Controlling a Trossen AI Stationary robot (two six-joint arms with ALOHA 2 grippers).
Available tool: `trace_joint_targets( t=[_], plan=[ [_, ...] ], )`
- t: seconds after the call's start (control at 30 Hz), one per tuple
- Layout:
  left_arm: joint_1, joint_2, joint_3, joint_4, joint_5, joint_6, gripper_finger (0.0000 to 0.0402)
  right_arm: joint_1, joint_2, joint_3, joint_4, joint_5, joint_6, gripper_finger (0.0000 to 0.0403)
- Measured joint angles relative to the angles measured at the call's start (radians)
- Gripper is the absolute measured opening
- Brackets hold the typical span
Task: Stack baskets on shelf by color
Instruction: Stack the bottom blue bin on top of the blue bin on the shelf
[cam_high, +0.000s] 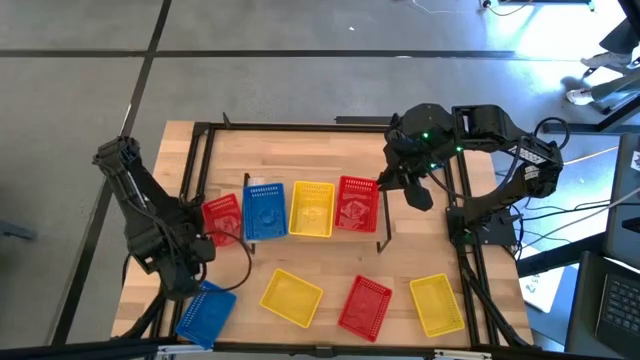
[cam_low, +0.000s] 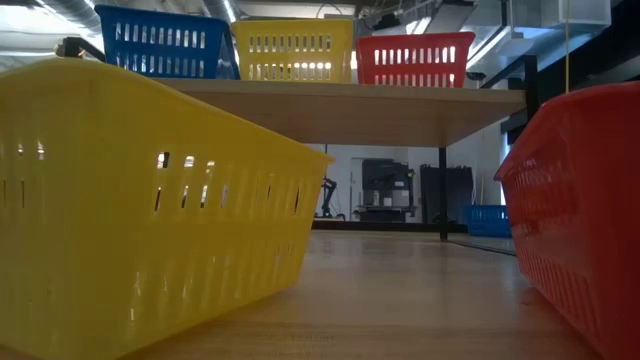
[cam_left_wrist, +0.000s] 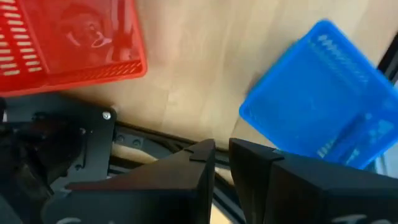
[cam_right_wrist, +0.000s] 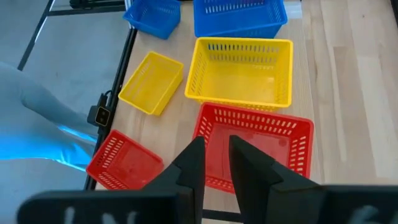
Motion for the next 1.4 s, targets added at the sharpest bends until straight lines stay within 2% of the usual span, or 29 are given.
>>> trace_joint_targets(
  t=[0.23,0.47,0.8,1.07,1.13,1.3,1.4],
  plan=[
    [0.0,-0.001,-0.011,0.033,-0.007,0.038,0.0042,0.0,0.0,0.0,0.006,0.0,0.0,0.0069],
    [0.0,-0.001,-0.011,0.097,-0.006,0.168,0.0004,0.0,0.0,0.0,0.006,0.001,0.0,0.0069],
    [0.001,-0.001,-0.011,0.101,-0.043,0.165,0.0057,0.0,0.0,0.0,0.006,0.001,0.053,0.0069],
    [0.0,0.024,-0.011,0.137,-0.122,0.169,0.0071,0.0,0.0,0.0,0.006,0.001,0.053,0.0069],
    [-0.004,0.05,-0.011,0.141,-0.14,0.204,0.0071,0.0,0.0,0.0,0.006,0.001,0.053,0.0069],
    [-0.033,0.135,-0.011,0.171,-0.15,0.419,0.0071,0.0,0.0,0.0,0.006,0.0,0.05,0.0069],
    [-0.046,0.183,-0.011,0.192,-0.159,0.475,0.0071,0.0,0.0,0.0,0.005,0.0,0.05,0.0069]
  ],
)
